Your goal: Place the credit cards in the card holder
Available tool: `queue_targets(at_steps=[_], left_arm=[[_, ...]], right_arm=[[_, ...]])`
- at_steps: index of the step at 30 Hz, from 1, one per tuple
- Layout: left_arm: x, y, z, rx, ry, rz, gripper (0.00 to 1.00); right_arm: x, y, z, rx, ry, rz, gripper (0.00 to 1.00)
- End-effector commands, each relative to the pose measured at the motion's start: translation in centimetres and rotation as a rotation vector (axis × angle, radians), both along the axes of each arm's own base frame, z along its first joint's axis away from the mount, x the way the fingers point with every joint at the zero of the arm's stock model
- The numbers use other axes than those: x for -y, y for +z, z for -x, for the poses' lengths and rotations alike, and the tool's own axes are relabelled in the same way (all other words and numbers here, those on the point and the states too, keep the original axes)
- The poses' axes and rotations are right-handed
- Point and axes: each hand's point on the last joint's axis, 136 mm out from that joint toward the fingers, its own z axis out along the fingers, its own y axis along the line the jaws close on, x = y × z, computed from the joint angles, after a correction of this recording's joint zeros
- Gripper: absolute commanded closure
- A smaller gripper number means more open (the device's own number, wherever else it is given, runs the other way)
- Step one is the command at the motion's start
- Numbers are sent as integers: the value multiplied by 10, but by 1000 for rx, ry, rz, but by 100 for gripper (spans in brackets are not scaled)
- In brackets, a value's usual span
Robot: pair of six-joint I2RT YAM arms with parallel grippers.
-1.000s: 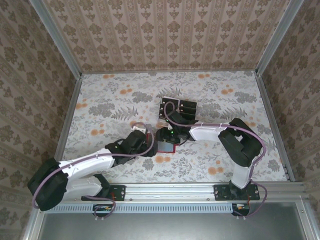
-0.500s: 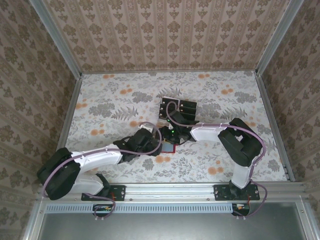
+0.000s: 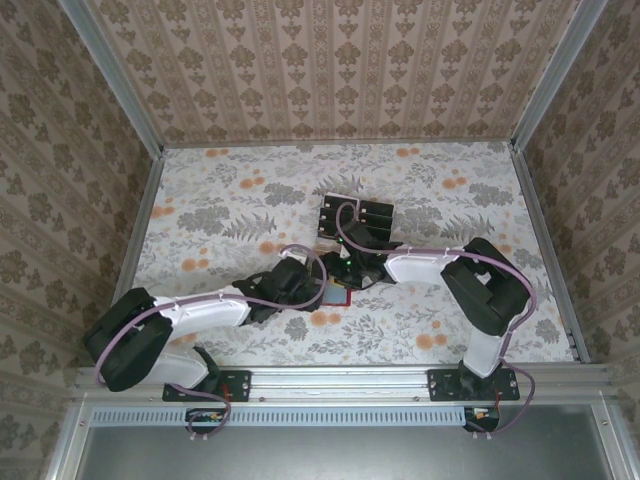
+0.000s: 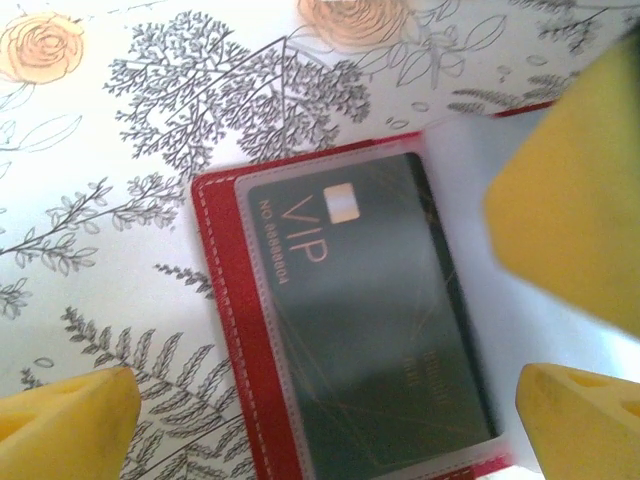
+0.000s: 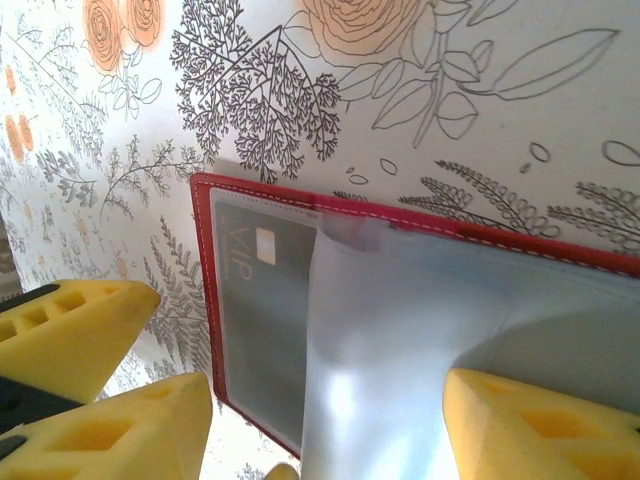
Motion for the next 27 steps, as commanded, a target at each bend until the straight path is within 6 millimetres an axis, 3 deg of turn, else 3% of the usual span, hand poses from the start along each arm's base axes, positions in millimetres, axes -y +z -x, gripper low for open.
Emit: queue_targets(at_steps=[1, 9, 20, 27], left_arm=[[-9, -10, 3, -9, 29, -37, 0], [-11, -17, 4, -23, 38, -51, 0], [-9, 1, 3, 13, 26, -17, 0], [-9, 10, 2, 33, 22, 7, 0]], right_arm=[[8, 17, 2, 19, -12, -12, 36], [15, 19, 6, 29, -19, 2, 36], [16, 13, -3, 66, 41, 91, 36], [10, -4, -5, 28, 62, 108, 36]])
